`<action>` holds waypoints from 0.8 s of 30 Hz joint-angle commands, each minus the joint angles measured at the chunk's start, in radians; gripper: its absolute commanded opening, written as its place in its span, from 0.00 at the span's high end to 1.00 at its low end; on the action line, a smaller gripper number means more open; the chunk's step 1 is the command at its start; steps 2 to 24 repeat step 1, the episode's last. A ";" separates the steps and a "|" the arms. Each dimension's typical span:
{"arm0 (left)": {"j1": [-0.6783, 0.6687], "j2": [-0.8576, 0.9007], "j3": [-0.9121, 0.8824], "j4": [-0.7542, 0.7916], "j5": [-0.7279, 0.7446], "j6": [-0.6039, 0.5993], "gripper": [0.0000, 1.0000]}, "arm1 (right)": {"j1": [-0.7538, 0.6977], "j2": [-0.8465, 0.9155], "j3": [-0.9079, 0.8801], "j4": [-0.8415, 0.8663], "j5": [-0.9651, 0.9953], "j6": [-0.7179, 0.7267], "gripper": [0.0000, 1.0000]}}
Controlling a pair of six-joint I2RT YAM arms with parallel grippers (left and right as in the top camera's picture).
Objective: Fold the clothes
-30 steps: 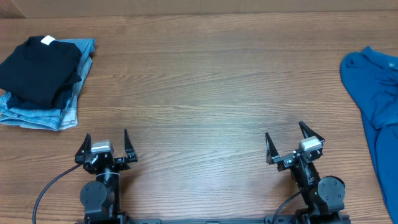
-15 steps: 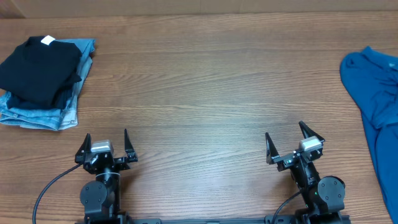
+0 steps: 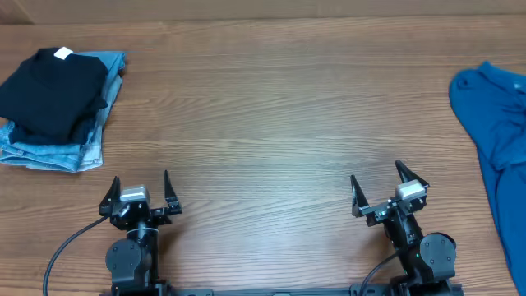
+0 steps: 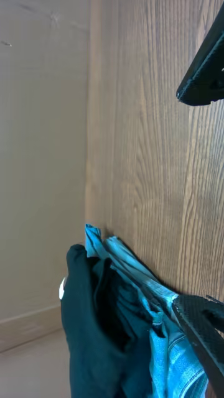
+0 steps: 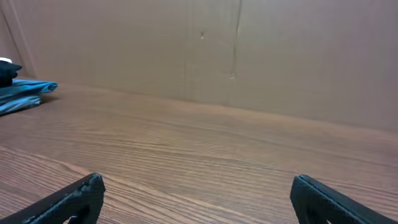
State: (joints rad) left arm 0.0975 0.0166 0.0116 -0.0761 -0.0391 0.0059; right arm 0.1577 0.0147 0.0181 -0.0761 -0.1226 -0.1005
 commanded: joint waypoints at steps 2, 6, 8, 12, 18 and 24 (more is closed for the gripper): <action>-0.008 -0.012 -0.007 0.005 -0.014 -0.010 0.00 | -0.004 -0.011 -0.010 0.004 0.010 0.007 0.00; -0.008 -0.012 -0.007 0.005 -0.014 -0.010 0.00 | -0.004 -0.011 -0.010 0.004 0.010 0.007 0.00; -0.008 -0.012 -0.007 0.005 -0.014 -0.010 0.00 | -0.004 -0.011 -0.010 0.004 0.010 0.007 0.00; -0.008 -0.012 -0.007 0.005 -0.014 -0.010 0.00 | -0.004 -0.011 -0.010 0.004 0.010 0.007 0.00; -0.008 -0.012 -0.007 0.005 -0.014 -0.010 0.00 | -0.004 -0.011 -0.010 0.004 0.010 0.007 0.00; -0.008 -0.012 -0.007 0.005 -0.014 -0.010 0.00 | -0.004 -0.011 -0.010 0.004 0.010 0.007 0.00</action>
